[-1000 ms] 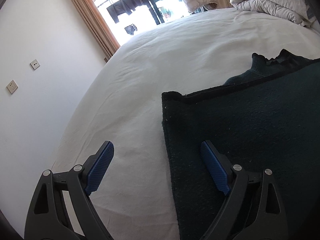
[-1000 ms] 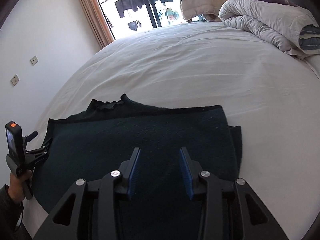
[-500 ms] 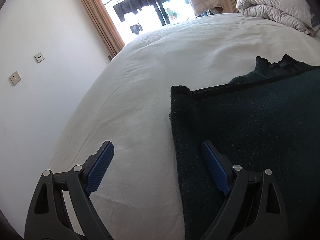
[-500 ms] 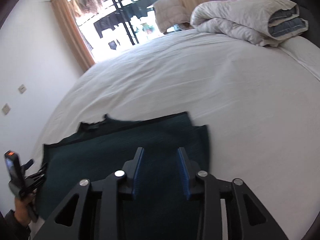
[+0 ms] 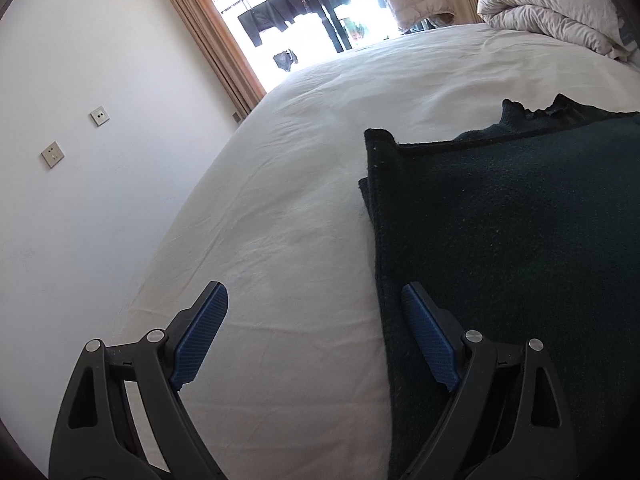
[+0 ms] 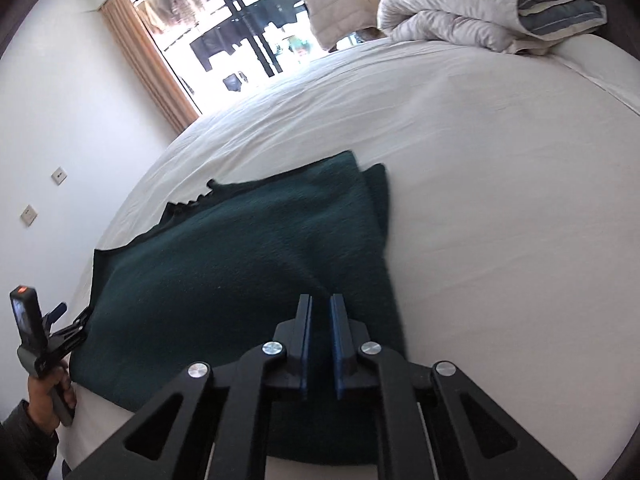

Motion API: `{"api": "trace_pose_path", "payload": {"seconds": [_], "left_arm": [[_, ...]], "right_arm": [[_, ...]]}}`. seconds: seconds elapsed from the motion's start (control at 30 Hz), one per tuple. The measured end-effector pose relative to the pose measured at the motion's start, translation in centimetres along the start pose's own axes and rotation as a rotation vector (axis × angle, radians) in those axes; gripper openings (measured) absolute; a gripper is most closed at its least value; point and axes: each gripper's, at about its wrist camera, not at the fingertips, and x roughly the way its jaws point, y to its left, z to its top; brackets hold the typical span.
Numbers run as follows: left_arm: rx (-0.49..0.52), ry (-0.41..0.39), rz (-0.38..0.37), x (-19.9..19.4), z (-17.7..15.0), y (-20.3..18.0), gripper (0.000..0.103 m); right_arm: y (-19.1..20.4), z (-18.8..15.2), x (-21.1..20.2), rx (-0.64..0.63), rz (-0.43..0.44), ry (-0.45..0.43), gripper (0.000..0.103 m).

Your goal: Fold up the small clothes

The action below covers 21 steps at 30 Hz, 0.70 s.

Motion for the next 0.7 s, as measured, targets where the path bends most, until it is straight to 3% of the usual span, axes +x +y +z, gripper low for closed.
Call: {"api": "trace_pose_path", "payload": {"seconds": [0.03,0.07,0.17,0.23,0.33,0.37,0.57,0.63,0.7], "left_arm": [[0.005,-0.027,0.018,-1.4,-0.4,0.2,0.088],[0.007,-0.051,0.030,-2.4,-0.6,0.5,0.088],[0.006,-0.078,-0.014,-5.3,-0.5,-0.5,0.088],[0.052,-0.038,-0.052,-5.8,-1.0,-2.2,0.088],[0.095,0.063,-0.075,-4.1,-2.7,-4.1,0.089],[0.063,0.061,-0.095,-4.0,-3.0,-3.7,0.089],[-0.002,0.097,-0.158,-3.0,-3.2,-2.4,0.090],[-0.007,0.096,-0.157,-2.9,-3.2,-2.4,0.091],[-0.009,0.093,-0.157,-2.9,-3.2,-2.5,0.091]], "right_arm": [[0.8,-0.2,-0.8,-0.018,0.020,-0.019,0.032],[1.8,-0.5,-1.4,-0.030,0.068,-0.026,0.038],[5.9,-2.2,-1.2,-0.083,0.239,0.020,0.048],[8.2,-3.4,0.3,-0.125,0.283,0.069,0.050],[8.1,-4.5,3.0,-0.104,0.241,0.142,0.049],[7.2,-4.4,2.8,-0.069,0.256,0.126,0.041],[0.2,-3.3,-0.1,0.131,0.093,0.040,0.041],[-1.3,-3.3,-1.6,0.181,0.038,0.006,0.041],[-1.7,-3.6,-3.5,0.181,-0.013,-0.031,0.050]]}}
